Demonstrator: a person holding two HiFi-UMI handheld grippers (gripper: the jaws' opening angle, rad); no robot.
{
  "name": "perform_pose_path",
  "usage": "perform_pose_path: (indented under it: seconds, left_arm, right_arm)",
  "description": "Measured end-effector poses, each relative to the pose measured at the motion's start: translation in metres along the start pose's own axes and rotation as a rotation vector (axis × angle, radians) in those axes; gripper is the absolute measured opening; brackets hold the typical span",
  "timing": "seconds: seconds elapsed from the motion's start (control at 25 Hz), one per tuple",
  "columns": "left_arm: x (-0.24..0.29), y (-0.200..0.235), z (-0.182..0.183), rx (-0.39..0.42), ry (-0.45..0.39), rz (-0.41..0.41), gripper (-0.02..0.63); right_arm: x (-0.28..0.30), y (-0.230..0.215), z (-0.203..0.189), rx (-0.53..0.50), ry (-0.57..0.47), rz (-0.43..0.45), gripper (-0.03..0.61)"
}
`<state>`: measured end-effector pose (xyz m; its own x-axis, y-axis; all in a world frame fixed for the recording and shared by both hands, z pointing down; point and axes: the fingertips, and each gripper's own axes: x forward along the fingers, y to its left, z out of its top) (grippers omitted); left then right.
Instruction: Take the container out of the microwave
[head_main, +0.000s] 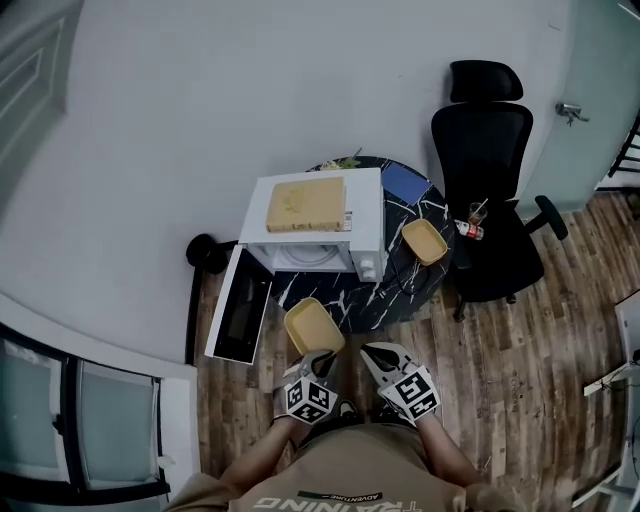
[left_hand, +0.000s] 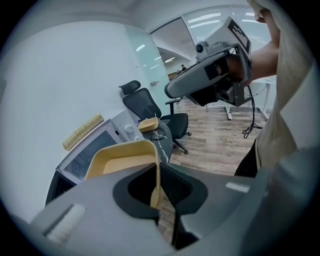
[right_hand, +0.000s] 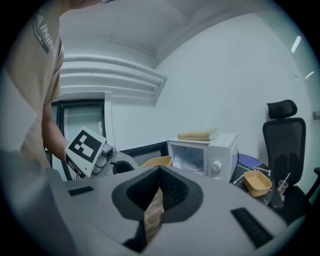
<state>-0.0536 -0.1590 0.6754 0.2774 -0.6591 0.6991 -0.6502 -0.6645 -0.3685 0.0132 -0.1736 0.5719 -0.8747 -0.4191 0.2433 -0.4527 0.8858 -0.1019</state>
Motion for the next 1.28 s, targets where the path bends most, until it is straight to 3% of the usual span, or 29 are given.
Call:
perform_pose_path:
  seconds: [0.2,0.68,1.28]
  left_arm:
    - [-0.01,0.017,0.002,0.021,-0.023,0.013,0.029]
    - [-0.017,0.035,-0.003,-0.009,-0.072,-0.003,0.029]
    - [-0.019,0.036,-0.003,0.019,-0.067,0.017,0.029]
  right_arm:
    - [0.005,0.006,0.022,-0.018,-0.017,-0.035,0.008]
    - [0.012,0.009,0.025,-0.053,0.009,-0.09,0.008]
    - [0.013,0.011,0.026,-0.072,0.015,-0.061,0.008]
